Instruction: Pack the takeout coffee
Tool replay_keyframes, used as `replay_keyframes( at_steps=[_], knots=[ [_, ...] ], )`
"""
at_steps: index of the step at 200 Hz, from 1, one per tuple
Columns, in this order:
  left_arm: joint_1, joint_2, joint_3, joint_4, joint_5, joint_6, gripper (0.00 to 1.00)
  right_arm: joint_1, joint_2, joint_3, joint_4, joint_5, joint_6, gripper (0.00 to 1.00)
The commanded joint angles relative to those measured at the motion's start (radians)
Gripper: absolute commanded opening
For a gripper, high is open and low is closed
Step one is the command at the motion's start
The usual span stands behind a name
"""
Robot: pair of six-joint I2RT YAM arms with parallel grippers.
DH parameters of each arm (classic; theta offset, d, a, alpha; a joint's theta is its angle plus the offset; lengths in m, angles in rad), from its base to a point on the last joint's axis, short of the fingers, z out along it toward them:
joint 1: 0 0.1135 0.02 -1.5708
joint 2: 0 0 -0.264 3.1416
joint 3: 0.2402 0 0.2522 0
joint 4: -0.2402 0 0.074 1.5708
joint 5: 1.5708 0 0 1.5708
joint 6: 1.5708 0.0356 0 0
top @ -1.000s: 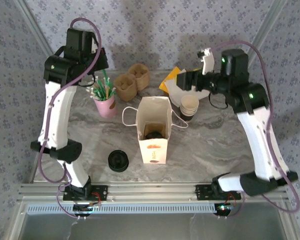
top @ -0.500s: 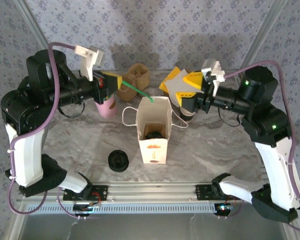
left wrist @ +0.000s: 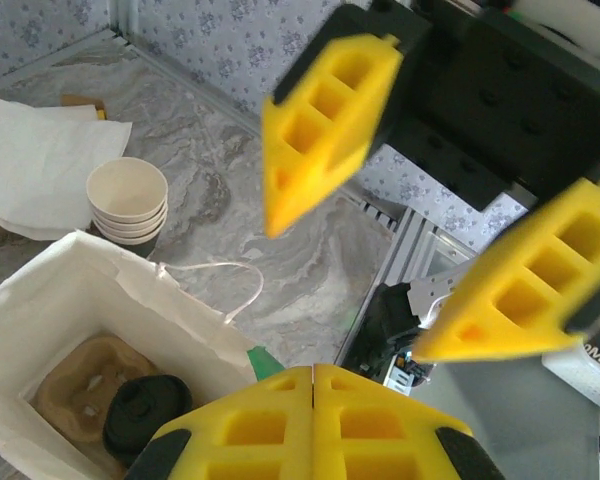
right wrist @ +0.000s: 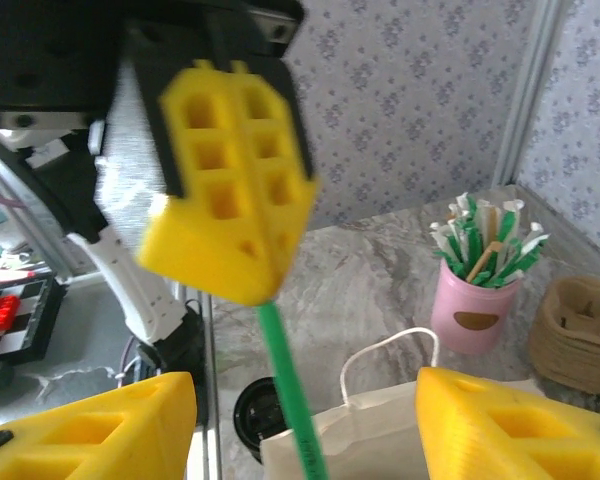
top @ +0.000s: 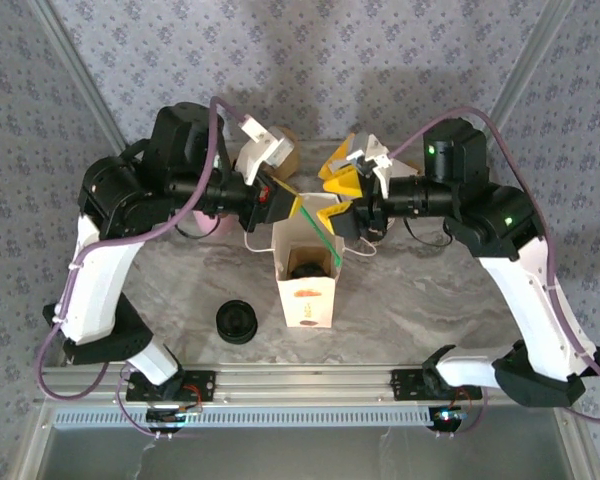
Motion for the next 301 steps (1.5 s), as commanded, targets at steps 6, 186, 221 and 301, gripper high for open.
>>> replay_keyframes(
  at_steps=[6,186,221,301],
  knots=[
    [-0.006,0.013,0.069,0.004,0.036,0.026,0.0,0.011,-0.019,-0.007,-0.042,-0.035,-0.025,0.6],
    [-0.001,-0.044,0.073,0.035,-0.02,0.093,0.0,0.114,0.106,0.079,-0.089,0.04,-0.071,0.27],
    [0.005,-0.048,0.069,0.03,-0.026,0.086,0.0,0.16,0.108,0.085,-0.09,0.08,-0.066,0.08],
    [0.017,-0.089,0.016,0.074,-0.121,0.05,0.49,0.202,0.085,0.061,-0.05,0.201,-0.033,0.0]
  ],
)
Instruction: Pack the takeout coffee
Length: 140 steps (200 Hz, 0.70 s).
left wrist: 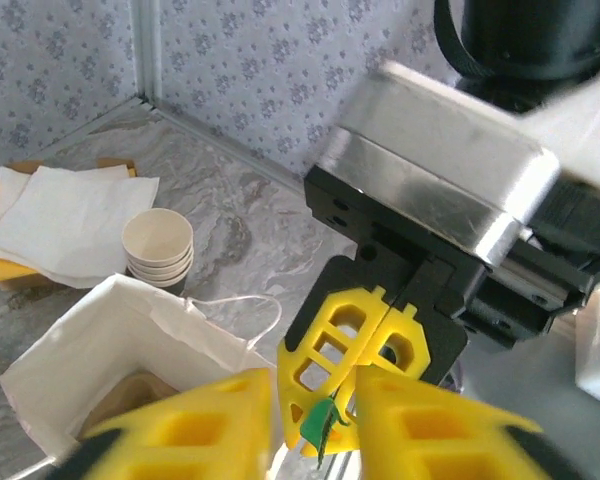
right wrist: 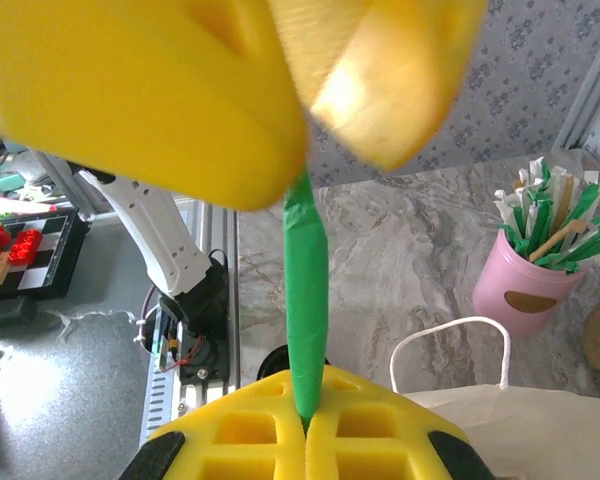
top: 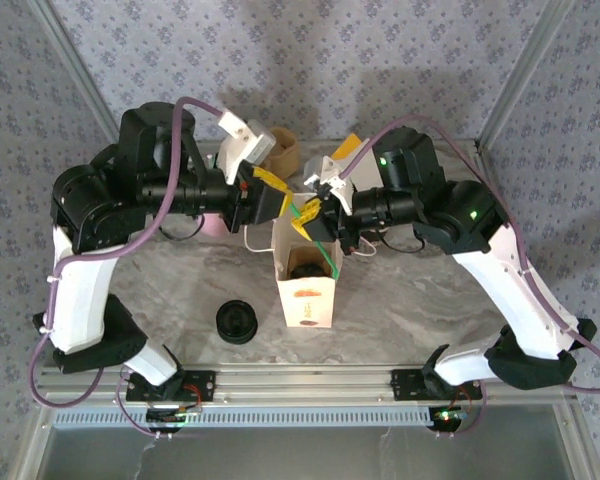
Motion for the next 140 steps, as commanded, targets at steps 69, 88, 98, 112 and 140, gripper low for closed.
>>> replay_keyframes(
  at_steps=[69,88,98,112,140],
  knots=[
    [0.01,-0.363,-0.391,0.341,-0.45,-0.023,0.96,-0.013,-0.045,-0.14,0.269,0.323,0.092,0.0],
    [0.011,-0.449,-0.512,0.41,-0.532,-0.036,0.97,-0.016,-0.054,-0.225,0.433,0.4,0.112,0.0],
    [0.01,-0.474,-0.545,0.417,-0.549,-0.042,0.97,-0.02,-0.059,-0.273,0.516,0.425,0.12,0.0],
    [0.01,-0.484,-0.562,0.398,-0.553,-0.048,0.97,-0.02,-0.06,-0.335,0.621,0.454,0.121,0.0],
    [0.01,-0.48,-0.59,0.372,-0.539,-0.06,0.98,-0.03,-0.065,-0.454,0.783,0.494,0.111,0.0]
  ],
)
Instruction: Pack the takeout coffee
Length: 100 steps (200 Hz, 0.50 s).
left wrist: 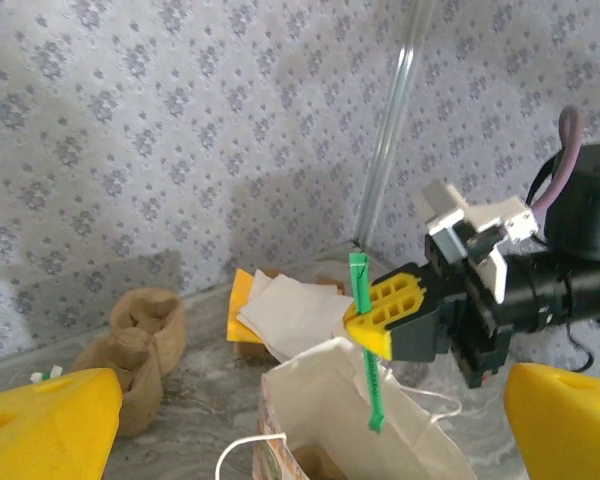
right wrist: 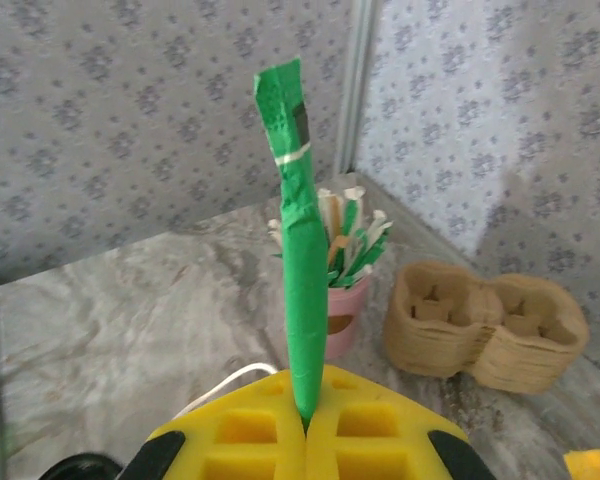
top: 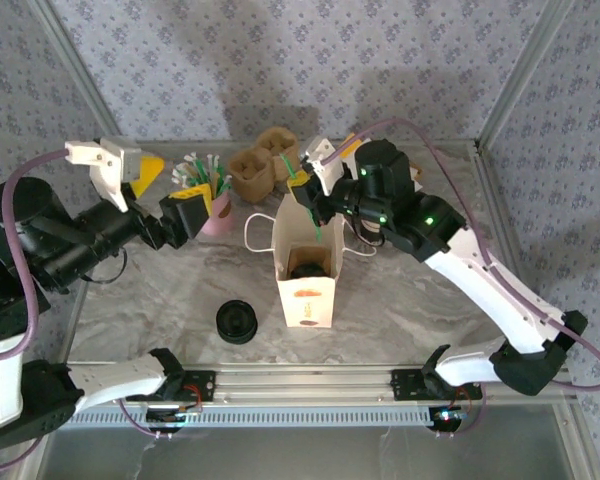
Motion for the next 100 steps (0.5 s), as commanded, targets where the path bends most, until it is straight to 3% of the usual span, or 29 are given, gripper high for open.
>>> replay_keyframes(
  at_steps=[1,62,100],
  knots=[
    [0.004,0.029,-0.042,0.026,-0.031,-0.02,0.98,-0.012,-0.023,-0.078,0.228,0.08,0.011,0.0],
    [0.019,0.082,-0.14,0.074,0.047,-0.052,0.98,-0.059,-0.042,-0.331,0.553,0.113,0.086,0.0],
    [0.059,0.121,-0.147,0.095,0.112,-0.075,0.97,-0.078,-0.029,-0.41,0.635,0.118,0.12,0.0]
  ],
)
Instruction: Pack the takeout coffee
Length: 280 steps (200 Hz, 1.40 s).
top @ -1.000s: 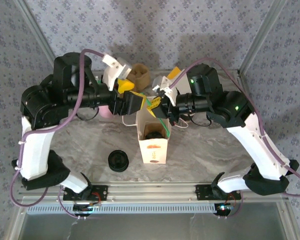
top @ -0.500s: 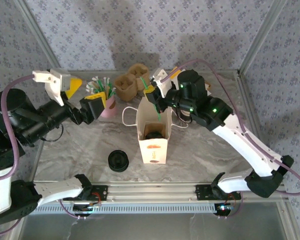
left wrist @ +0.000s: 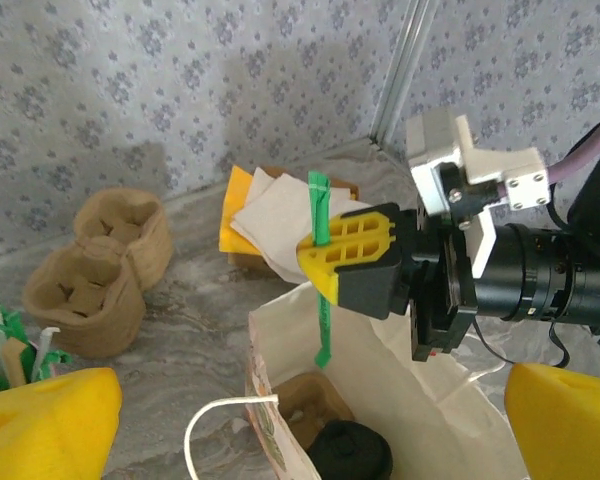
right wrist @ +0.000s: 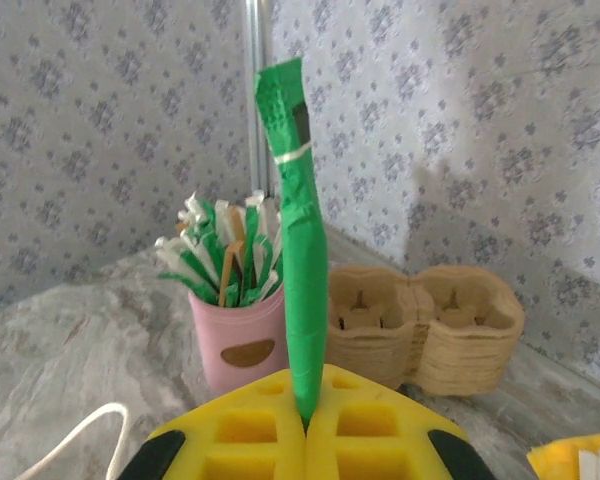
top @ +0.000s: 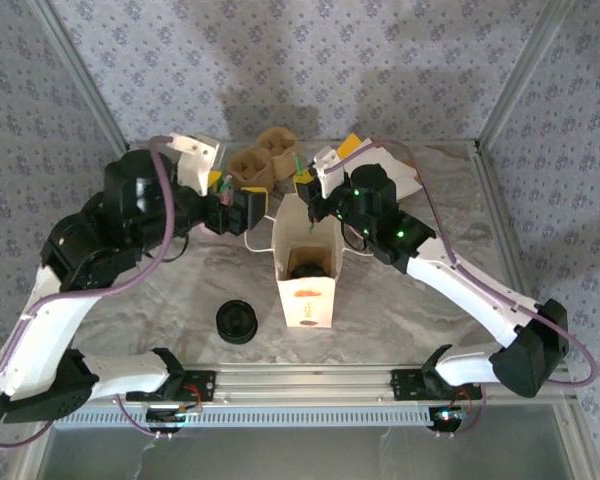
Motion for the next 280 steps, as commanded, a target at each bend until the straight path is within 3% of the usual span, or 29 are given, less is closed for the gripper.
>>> replay_keyframes(
  at_steps=[1,20,50,136,178,194,216,258,280],
  knots=[
    [0.023,-0.002,0.015,0.052,0.055,-0.027,0.97,-0.009,-0.019,-0.038,0.139,0.02,0.044,0.0],
    [0.042,0.013,0.021,0.052,0.074,-0.027,0.97,-0.011,-0.013,-0.058,0.16,0.021,0.05,0.02],
    [0.066,0.03,0.023,0.051,0.102,-0.023,0.97,-0.019,-0.003,-0.078,0.175,0.017,0.056,0.25],
    [0.11,0.04,0.032,0.044,0.131,-0.019,0.98,-0.043,-0.03,-0.014,0.109,-0.013,0.047,0.35],
    [0.114,0.045,0.024,0.029,0.138,-0.051,1.0,-0.072,-0.078,0.193,-0.178,0.021,0.062,0.45],
    [0.114,0.052,0.021,0.026,0.14,-0.063,1.0,-0.155,-0.067,0.32,-0.369,0.026,0.172,0.48],
    [0.115,0.08,0.043,0.019,0.141,-0.068,1.0,-0.338,-0.059,0.398,-0.525,-0.06,0.361,0.51],
    [0.118,0.215,0.2,-0.029,0.152,-0.058,1.0,-0.641,-0.09,0.218,-0.542,-0.112,0.639,0.54],
    [0.117,0.323,0.319,-0.067,0.169,-0.043,1.0,-0.75,-0.036,0.134,-0.528,-0.175,0.729,0.54]
  ],
)
